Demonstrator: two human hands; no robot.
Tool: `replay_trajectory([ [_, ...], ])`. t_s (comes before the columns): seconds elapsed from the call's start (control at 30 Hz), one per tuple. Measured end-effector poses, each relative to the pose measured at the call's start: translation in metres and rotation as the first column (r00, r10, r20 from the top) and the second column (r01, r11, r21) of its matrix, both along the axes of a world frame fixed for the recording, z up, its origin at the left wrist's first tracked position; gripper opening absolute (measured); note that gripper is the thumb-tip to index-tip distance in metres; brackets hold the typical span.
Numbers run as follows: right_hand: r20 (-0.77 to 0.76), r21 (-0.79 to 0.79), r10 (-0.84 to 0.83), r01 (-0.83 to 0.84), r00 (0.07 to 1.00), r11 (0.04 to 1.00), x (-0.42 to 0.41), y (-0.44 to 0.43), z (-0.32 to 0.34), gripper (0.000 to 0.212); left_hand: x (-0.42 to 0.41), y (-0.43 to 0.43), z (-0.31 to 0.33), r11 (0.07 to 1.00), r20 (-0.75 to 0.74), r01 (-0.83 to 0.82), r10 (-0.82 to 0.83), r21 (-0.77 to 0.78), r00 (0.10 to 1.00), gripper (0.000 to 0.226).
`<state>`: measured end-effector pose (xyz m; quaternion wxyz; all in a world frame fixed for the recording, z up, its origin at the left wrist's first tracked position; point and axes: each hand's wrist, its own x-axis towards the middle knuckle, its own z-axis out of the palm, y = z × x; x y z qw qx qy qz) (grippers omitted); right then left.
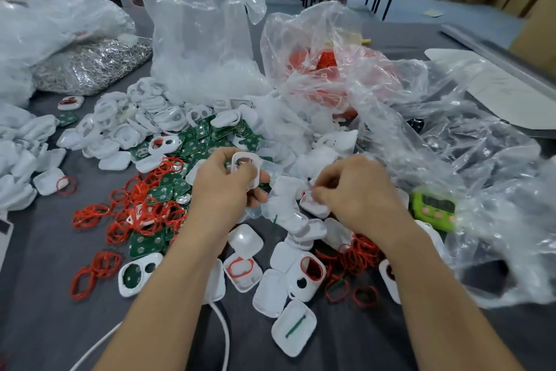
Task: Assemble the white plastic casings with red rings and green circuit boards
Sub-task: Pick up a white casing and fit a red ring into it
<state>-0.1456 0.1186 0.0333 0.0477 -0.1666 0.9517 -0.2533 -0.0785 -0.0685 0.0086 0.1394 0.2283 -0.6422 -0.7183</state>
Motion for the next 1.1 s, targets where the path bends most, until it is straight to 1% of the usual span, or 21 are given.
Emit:
replay_trajectory([
  [0.07,-0.066,-0.246,-0.083,0.064,0.994,0.967,-0.006,0.001,0.005,0.016,0.001,0.003,0.0,1.0,-0.012,0.024,-0.024,0.001,1.0,0.013],
  [0.1,-0.063,-0.378,-0.102,0.071,0.993,0.923,-0.007,-0.001,0.007,0.013,0.001,0.005,0.0,0.999,-0.022,0.043,-0.043,-0.008,0.999,0.013],
  [0.17,0.032,-0.594,-0.067,0.073,0.997,0.801,-0.003,-0.011,0.006,0.01,0.0,0.01,-0.001,0.996,-0.038,0.085,-0.086,-0.035,0.996,0.015],
  [0.23,0.099,-0.686,-0.025,0.086,0.995,0.722,0.004,-0.021,-0.001,0.01,-0.001,0.016,-0.004,0.991,-0.039,0.116,-0.118,-0.062,0.992,0.018],
  [0.3,0.105,-0.715,-0.032,0.098,0.994,0.692,0.009,-0.029,-0.008,0.013,-0.004,0.018,-0.006,0.988,-0.041,0.121,-0.125,-0.092,0.991,0.021],
  [0.37,0.075,-0.724,-0.079,0.108,0.994,0.681,0.01,-0.032,-0.014,0.015,-0.005,0.018,-0.007,0.986,-0.045,0.111,-0.117,-0.122,0.992,0.022],
  [0.47,-0.062,-0.658,-0.162,0.081,0.985,0.748,0.01,-0.032,-0.019,0.017,-0.006,0.019,-0.01,0.986,-0.059,0.087,-0.096,-0.145,0.994,0.029],
  [0.53,-0.125,-0.62,-0.186,0.07,0.975,0.782,0.012,-0.034,-0.021,0.015,-0.006,0.021,-0.012,0.986,-0.057,0.091,-0.099,-0.138,0.993,0.032],
  [0.67,-0.232,-0.518,-0.177,0.032,0.956,0.855,0.015,-0.039,-0.027,0.009,-0.006,0.027,-0.013,0.982,-0.095,0.171,-0.179,-0.082,0.979,0.028],
  [0.8,-0.313,-0.473,-0.204,0.034,0.928,0.881,0.017,-0.039,-0.027,0.008,-0.008,0.029,-0.012,0.97,-0.125,0.24,-0.235,0.026,0.964,0.031],
  [0.97,-0.437,-0.405,-0.206,0.013,0.875,0.914,0.023,-0.042,-0.025,0.012,-0.01,0.032,-0.019,0.978,-0.104,0.208,-0.21,-0.032,0.972,0.023],
  [1.1,-0.465,-0.38,-0.191,0.0,0.864,0.925,0.026,-0.044,-0.022,0.011,-0.01,0.035,-0.021,0.975,-0.124,0.223,-0.224,-0.028,0.967,0.019],
])
